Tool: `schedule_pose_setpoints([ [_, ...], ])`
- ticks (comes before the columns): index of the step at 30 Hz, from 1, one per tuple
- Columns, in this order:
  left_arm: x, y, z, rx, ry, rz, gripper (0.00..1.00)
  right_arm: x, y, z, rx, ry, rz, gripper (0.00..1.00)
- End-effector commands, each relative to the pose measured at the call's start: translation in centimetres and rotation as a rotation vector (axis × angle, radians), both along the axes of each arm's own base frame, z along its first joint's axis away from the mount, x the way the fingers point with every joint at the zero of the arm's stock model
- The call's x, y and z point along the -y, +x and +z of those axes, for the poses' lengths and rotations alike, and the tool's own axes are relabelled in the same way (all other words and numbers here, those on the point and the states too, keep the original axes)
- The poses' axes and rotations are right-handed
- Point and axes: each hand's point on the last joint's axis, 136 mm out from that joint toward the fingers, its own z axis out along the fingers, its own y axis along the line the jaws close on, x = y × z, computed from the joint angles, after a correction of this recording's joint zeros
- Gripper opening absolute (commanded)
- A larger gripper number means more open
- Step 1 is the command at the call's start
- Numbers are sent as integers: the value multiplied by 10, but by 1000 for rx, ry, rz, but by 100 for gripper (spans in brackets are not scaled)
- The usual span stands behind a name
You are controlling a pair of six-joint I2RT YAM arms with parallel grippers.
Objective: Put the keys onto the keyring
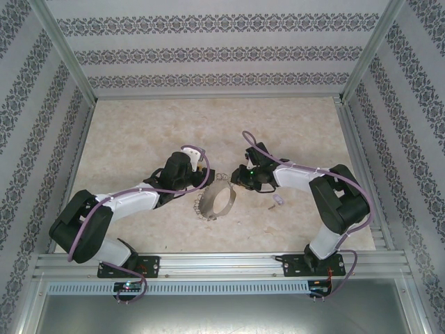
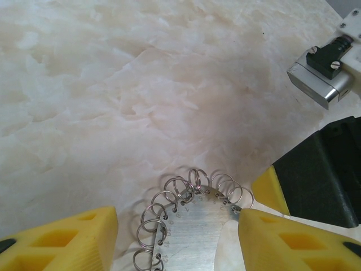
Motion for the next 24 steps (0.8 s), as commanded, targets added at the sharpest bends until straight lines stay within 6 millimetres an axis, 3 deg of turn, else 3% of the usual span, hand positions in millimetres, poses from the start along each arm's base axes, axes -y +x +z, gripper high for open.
schedule_pose_setpoints([
  [1, -1, 4, 2, 20, -14, 0, 59, -2, 2, -6, -17, 32, -16, 29],
  [15, 0, 6, 2, 20, -15, -2, 59, -8, 0, -13, -43, 64, -10, 21],
  [24, 3, 6, 2, 16, -21, -10, 59, -8, -2, -15, -47, 72, -10, 1],
])
